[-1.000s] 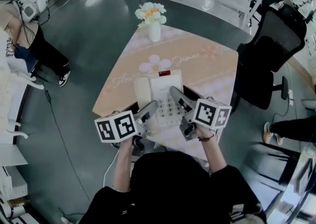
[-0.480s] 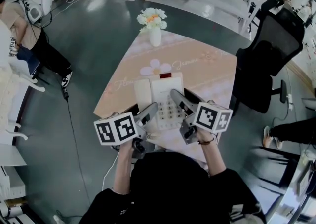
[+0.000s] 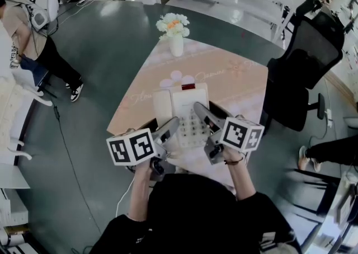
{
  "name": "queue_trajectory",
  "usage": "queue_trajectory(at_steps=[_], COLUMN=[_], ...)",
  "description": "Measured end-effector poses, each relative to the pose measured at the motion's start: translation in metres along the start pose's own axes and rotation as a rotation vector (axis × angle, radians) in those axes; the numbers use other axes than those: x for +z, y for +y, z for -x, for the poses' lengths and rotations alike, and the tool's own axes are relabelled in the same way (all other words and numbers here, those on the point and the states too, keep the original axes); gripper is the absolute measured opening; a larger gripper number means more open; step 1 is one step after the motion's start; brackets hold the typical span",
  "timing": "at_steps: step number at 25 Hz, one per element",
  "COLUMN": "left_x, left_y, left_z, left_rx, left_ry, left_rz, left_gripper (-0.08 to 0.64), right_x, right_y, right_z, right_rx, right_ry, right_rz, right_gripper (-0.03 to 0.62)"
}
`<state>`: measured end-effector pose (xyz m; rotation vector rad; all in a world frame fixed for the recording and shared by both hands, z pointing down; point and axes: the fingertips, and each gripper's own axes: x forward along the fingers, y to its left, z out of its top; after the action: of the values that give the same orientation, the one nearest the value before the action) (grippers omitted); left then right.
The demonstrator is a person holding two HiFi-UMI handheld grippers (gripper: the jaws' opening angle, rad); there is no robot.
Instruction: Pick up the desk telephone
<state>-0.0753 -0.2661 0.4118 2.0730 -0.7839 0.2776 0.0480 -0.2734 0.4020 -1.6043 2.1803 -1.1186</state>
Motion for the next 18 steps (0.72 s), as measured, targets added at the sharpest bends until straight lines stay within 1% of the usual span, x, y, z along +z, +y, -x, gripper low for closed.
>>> queue_trajectory(at_steps=[18], left_x=[-0.0009], left_y=[-0.0008], left_z=[0.0033], left_rx=[0.014], left_ry=[-0.007], left_rz=[0.009], left_gripper=[0.318], right_x=[-0.0014], right_y=[0.0023], right_z=[0.0007], right_rx=[0.011], right_ry=[0.012], right_rz=[-0.006], right_gripper=[0.212])
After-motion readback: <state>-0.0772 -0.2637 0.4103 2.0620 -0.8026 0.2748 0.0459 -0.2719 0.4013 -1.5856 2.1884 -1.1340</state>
